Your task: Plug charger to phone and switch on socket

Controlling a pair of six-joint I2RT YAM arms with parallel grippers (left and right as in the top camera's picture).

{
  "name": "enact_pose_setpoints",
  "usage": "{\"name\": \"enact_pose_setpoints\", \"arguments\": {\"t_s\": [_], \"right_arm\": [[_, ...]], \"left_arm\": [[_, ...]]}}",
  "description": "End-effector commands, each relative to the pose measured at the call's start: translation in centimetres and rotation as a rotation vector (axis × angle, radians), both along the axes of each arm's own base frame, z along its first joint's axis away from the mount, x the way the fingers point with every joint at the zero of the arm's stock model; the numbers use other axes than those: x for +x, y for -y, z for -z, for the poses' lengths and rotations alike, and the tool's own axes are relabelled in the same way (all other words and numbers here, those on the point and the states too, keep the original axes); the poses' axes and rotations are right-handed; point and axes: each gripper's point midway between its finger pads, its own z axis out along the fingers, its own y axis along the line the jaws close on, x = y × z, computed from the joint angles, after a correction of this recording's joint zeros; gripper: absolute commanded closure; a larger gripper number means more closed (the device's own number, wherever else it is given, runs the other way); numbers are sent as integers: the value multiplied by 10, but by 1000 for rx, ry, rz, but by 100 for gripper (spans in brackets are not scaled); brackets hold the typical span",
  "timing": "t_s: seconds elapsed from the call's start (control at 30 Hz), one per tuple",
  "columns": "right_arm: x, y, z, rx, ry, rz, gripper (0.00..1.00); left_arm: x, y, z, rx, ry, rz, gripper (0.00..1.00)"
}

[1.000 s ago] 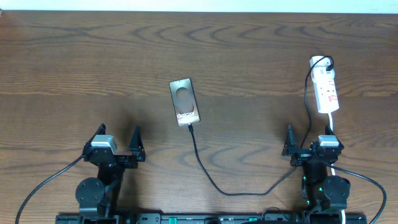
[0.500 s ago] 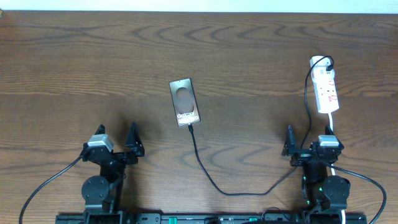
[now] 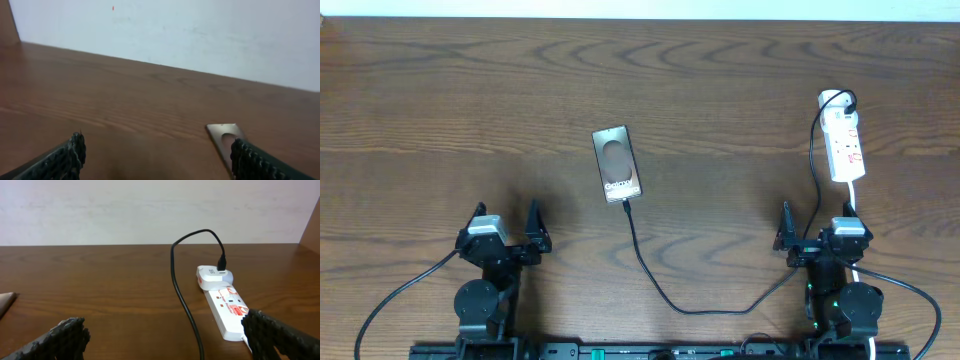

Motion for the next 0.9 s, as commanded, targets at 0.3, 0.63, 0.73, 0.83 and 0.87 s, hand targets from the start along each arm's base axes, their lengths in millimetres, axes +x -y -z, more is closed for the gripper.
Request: {"name": "enact_pose_setpoints", "arguments": {"t_s": [0.3,0.63,0.73,0.83,0.87], "right_arm": [[0,2,0,11,-1,9,1],[0,2,0,11,-1,9,1],[0,2,0,11,-1,9,1],[0,2,0,11,-1,9,1],[0,2,0,11,-1,9,1]], "left_arm": [[-3,-23,14,196,-63,-107,9],[-4,-28,14,146,-60,-136,9],[-3,-19,15,140,-60,-83,9],[-3,-18,15,139,-60,-78,9],[-3,-18,15,139,-60,-78,9]]}}
